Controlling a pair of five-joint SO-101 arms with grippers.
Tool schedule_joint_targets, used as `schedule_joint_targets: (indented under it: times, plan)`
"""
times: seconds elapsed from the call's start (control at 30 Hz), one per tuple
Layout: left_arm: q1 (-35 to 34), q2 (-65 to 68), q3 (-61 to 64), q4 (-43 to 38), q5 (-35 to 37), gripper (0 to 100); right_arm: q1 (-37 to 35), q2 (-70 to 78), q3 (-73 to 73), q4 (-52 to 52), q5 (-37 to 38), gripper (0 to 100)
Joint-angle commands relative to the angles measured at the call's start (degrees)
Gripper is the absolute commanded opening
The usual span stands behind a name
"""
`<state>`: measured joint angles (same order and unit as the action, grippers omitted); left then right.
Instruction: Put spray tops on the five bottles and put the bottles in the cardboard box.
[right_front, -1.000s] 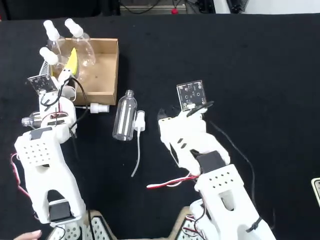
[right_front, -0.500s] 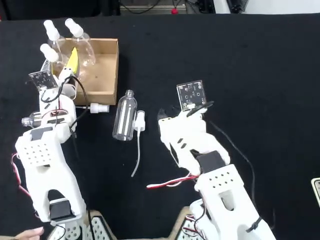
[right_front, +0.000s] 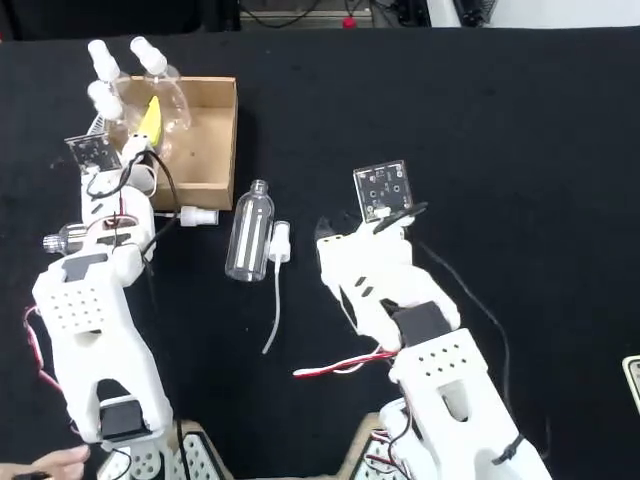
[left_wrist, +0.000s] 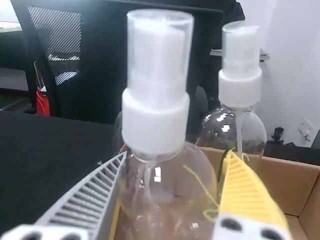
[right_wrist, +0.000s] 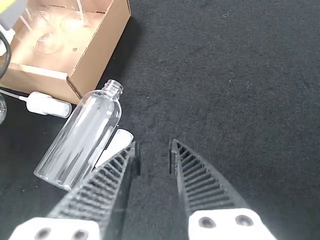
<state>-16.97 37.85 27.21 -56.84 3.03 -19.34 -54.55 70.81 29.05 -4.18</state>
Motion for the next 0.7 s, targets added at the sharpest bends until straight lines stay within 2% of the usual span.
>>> schedule_joint_targets:
  times: [0.0, 0.67]
  plan:
    - [1.98, -0.26, -1.63, 1.67, -0.97, 29, 0.97, -1.10, -0.31, -1.41, 0.44, 9.9]
    - [1.71, -0.35, -3.21, 1.76, -0.97, 29, 0.97, -1.10, -0.31, -1.41, 0.44, 9.9]
